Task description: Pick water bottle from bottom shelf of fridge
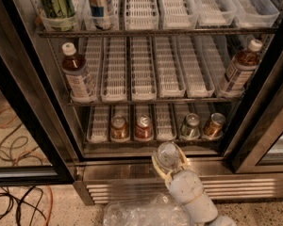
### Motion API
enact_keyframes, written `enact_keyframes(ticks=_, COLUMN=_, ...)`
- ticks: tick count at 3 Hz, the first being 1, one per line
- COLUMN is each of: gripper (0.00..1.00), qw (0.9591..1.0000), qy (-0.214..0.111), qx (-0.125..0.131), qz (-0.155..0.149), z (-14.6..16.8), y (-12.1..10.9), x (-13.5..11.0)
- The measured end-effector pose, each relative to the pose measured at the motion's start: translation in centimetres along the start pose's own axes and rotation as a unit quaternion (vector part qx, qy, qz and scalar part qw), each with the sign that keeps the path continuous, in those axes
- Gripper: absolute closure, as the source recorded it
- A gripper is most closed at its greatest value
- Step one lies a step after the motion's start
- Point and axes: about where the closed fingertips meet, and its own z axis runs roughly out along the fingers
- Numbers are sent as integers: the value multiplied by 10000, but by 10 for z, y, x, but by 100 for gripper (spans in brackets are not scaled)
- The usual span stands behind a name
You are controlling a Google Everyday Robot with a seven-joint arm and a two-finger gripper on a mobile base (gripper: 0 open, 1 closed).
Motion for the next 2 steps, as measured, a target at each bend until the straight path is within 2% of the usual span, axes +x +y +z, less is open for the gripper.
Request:
enact_keyframes(ticks=1, gripper=100, qw=9994, qy=-10, qx=-359, qz=-8, z=-25, y=28, x=-46)
enact_keyframes(ticks=2, gripper=100, qw=9993, qy=3, qx=-365, qz=-38, z=-28, y=30, x=-48)
